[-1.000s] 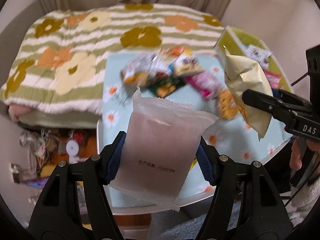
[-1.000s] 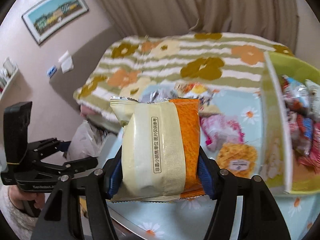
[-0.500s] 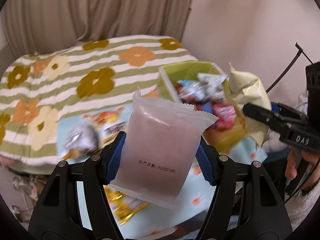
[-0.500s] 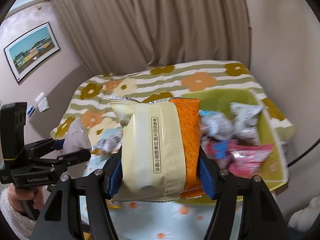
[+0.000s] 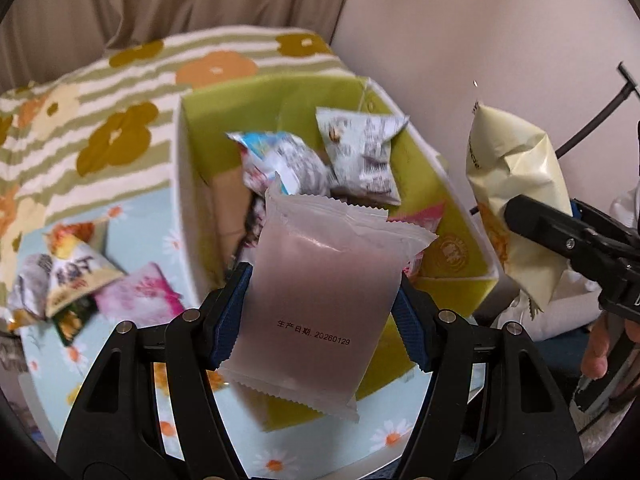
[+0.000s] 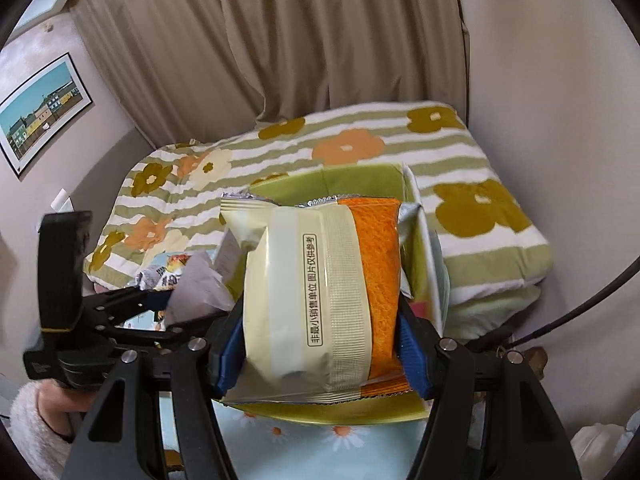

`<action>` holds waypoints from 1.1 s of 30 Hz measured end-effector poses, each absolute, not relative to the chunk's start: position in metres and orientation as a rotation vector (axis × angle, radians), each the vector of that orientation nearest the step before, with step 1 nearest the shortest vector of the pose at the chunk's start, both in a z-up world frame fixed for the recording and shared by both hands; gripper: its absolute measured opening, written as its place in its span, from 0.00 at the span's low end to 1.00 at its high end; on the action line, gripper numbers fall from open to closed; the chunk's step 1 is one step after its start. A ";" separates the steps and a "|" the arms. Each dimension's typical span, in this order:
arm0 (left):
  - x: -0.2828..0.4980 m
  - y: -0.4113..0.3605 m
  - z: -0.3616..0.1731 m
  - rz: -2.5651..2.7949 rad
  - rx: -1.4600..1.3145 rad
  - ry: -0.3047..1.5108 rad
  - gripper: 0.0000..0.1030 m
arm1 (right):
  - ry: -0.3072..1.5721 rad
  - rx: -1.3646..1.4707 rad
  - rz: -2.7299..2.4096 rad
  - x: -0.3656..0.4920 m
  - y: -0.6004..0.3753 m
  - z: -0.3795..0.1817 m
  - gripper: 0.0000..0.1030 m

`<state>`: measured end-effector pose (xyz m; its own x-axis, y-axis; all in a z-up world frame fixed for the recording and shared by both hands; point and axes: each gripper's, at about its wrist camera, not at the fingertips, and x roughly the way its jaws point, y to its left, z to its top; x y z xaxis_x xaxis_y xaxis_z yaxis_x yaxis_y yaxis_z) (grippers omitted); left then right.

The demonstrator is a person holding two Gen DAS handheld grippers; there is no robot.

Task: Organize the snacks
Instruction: 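Carry both bags over the yellow box and open both tools to drop them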

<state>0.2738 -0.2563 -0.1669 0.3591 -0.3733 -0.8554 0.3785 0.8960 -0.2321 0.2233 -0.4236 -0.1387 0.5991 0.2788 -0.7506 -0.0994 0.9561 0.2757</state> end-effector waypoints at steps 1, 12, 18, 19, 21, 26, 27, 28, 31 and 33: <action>0.275 -0.259 -0.172 -0.478 0.015 1.111 0.62 | 0.915 0.226 0.226 0.225 -0.427 -0.144 0.59; 0.266 -0.245 -0.177 -0.436 0.066 1.115 0.95 | 0.949 0.262 0.212 0.222 -0.430 -0.163 0.59; 0.248 -0.224 -0.175 -0.424 0.032 1.110 0.95 | 0.938 0.172 0.163 0.216 -0.414 -0.167 0.59; 0.246 -0.223 -0.174 -0.424 0.035 1.109 0.95 | 0.940 0.161 0.154 0.216 -0.410 -0.169 0.59; 0.243 -0.218 -0.173 -0.417 0.042 1.102 0.95 | 0.943 0.152 0.147 0.219 -0.404 -0.174 0.59; 0.244 -0.209 -0.168 -0.401 0.045 1.094 0.95 | 0.951 0.144 0.132 0.227 -0.395 -0.184 0.59; 0.244 -0.207 -0.167 -0.397 0.044 1.090 0.95 | 0.945 0.145 0.130 0.228 -0.394 -0.185 0.59; 0.245 -0.205 -0.166 -0.394 0.041 1.088 0.95 | 0.943 0.146 0.129 0.228 -0.393 -0.185 0.60; 0.245 -0.201 -0.165 -0.388 0.032 1.082 0.95 | 0.912 0.129 0.118 0.225 -0.389 -0.184 0.69; 0.244 -0.198 -0.165 -0.384 0.029 1.079 0.95 | 0.865 0.124 0.114 0.219 -0.389 -0.180 0.99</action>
